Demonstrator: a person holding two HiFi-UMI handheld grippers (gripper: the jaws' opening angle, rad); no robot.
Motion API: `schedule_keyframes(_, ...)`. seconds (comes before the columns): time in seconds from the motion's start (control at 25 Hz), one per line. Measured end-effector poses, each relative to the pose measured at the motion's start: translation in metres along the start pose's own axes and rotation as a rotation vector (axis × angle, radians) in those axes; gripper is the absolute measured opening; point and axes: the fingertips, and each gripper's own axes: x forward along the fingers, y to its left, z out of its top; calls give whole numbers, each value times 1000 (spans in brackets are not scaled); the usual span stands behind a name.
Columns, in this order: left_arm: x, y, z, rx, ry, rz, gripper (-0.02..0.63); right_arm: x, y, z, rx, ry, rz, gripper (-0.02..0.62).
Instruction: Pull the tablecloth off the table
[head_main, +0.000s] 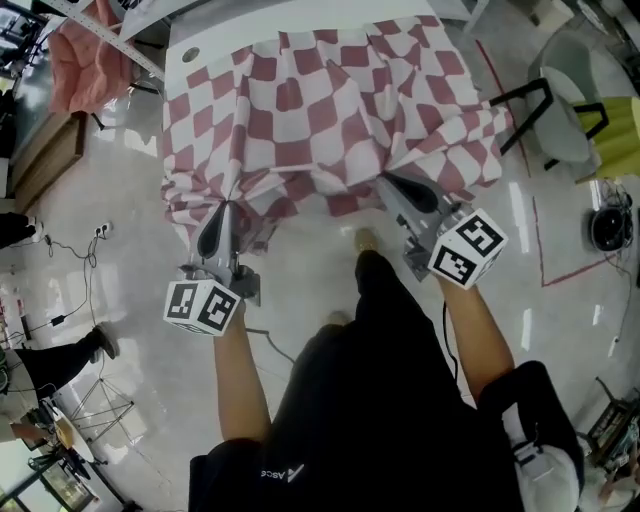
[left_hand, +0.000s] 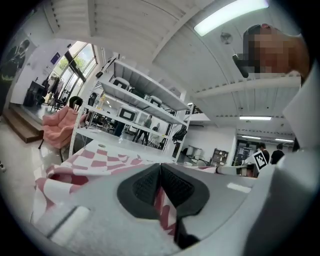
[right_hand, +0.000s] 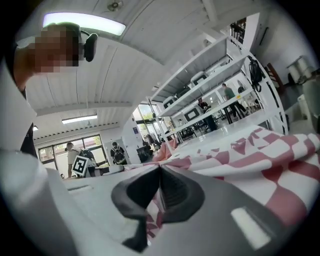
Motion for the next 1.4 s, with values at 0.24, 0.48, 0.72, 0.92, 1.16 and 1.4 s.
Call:
schedule_keyframes(0.24, -109, -40, 23, 21, -73, -107, 14, -59, 111, 0, -63, -132, -25, 5)
schedule_keyframes(0.48, -196, -83, 50, 2, -173, -167, 14, -120, 194, 16, -101, -207, -42, 5)
schedule_keyframes(0.72, -238, -133, 79, 6, -263, -199, 14, -175, 232, 36, -127, -246, -31, 5)
schedule_keyframes(0.92, -272, -182, 91, 32, -329, -183, 14, -217, 254, 47, -132, -280, 50, 5)
schedule_keyframes(1.16, -337, -241, 116, 31, -442, -143, 14, -274, 298, 69, -122, -327, 167, 5)
schedule_keyframes(1.4, -375, -270, 124, 56, -471, -183, 14, -305, 335, 77, -181, -367, 173, 5)
